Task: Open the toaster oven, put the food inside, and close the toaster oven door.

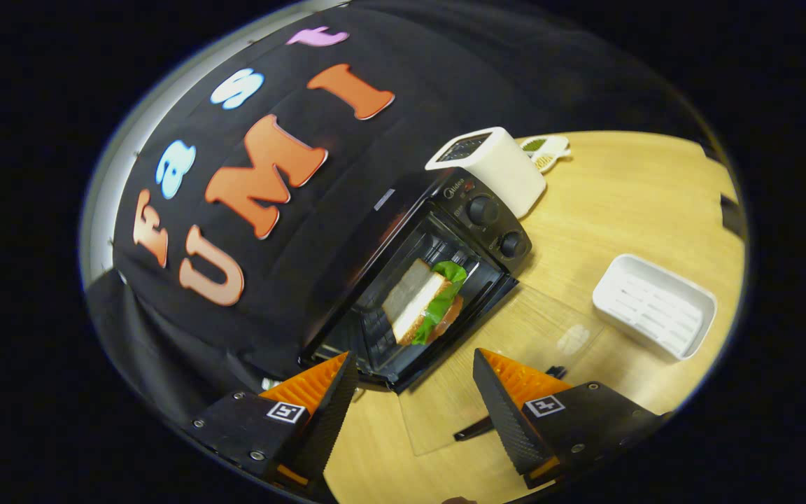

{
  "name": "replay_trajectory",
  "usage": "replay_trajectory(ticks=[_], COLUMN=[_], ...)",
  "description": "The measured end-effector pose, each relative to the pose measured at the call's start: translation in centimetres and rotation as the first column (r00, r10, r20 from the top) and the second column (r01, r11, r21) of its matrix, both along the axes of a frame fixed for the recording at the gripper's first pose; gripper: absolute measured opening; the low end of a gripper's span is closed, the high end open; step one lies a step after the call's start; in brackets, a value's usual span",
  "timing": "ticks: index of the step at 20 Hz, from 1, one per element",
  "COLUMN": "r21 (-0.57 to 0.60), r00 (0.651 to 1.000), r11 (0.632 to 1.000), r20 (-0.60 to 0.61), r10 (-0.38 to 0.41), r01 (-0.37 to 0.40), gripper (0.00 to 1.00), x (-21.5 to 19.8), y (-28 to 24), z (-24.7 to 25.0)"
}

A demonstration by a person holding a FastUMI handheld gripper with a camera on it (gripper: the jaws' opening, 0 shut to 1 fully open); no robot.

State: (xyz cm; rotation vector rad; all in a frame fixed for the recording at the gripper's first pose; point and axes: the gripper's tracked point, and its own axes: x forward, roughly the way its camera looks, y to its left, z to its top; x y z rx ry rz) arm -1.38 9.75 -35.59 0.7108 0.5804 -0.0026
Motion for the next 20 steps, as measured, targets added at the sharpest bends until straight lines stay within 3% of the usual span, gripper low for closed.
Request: replay_trajectory(ticks=[3,5,10,12,15,20], r21=[-0.176,-0.298,-0.522,-0.555,-0.516,-0.524], r00=[0.997,0.991,0.949,0.923,0.889,0.848], r11=[0.981,0.945,0.793,0.738,0.728,0.671], r20=[-0.016,-0.050,-0.188,-0.250,-0.329,-0.392], r10=[0.078,0.125,0.254,0.294,0.319,0.357], r01=[-0.080,-0.134,-0.315,-0.385,-0.452,-0.525], gripper=[0.98,0.98,0.99,0.99,0.99,0.99], x=[-3.1,-4.7,-7.4,-7.9,-8.1,-7.2], y=[-1.4,-2.0,-2.3,-2.4,-1.8,-1.5], z=[-0.1,-1.4,-6.3,-8.3,-10.8,-12.9])
